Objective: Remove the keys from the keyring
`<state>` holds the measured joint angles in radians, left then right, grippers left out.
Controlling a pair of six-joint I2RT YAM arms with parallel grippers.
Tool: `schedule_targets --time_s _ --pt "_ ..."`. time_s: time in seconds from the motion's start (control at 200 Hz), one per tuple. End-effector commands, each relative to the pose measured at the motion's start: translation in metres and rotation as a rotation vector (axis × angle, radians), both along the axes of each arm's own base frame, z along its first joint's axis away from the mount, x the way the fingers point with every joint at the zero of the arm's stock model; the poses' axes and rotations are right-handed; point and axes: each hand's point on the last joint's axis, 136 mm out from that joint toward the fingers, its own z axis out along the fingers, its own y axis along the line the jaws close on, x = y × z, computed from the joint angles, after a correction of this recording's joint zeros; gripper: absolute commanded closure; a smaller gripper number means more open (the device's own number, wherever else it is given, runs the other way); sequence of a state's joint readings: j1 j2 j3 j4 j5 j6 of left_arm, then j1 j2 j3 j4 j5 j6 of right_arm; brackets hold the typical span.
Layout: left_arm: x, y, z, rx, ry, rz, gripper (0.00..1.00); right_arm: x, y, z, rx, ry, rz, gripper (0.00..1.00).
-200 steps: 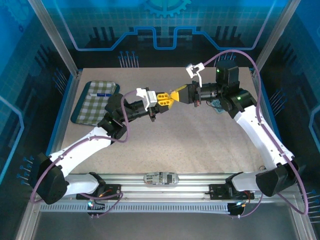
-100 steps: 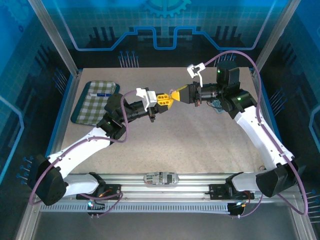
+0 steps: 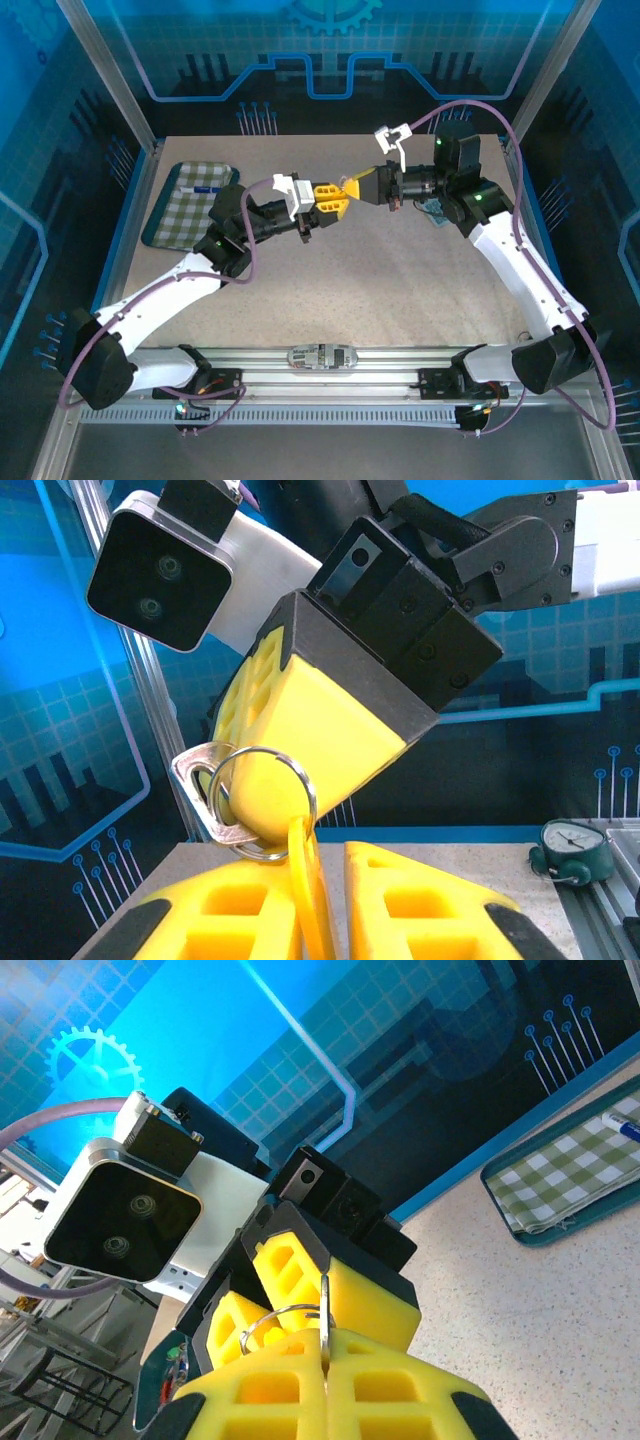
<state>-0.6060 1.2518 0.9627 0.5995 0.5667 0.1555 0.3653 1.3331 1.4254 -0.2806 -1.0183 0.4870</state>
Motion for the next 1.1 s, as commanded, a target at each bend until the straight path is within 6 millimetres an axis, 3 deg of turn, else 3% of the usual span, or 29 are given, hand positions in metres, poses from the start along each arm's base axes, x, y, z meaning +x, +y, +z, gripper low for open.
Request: schedule_targets --time_s 0.0,0.36,0.675,0.816,0.901,1.096 --pt "-0.004 -0.002 0.026 -0.049 -0.055 -0.021 0.81 -0.004 0.0 -0.001 0.01 0.008 0.019 1.0" --pt "0.009 -0.003 0.023 -0.037 0.024 0.017 0.76 -0.008 0.0 0.003 0.029 0.001 0.027 1.0" --pt "0.017 -0.003 0.022 -0.043 0.053 0.048 0.53 -0.013 -0.001 0.007 0.039 -0.003 0.04 1.0" --pt "0.02 -0.004 0.023 -0.044 0.061 0.053 0.54 -0.015 0.0 0.005 0.033 0.0 0.048 1.0" --pt "0.028 -0.004 0.022 -0.035 0.08 0.084 0.63 -0.016 0.0 0.004 0.013 -0.005 0.042 1.0" --pt "0.038 -0.003 0.012 -0.029 0.095 0.13 0.65 -0.016 -0.003 0.0 -0.059 0.009 0.009 1.0"
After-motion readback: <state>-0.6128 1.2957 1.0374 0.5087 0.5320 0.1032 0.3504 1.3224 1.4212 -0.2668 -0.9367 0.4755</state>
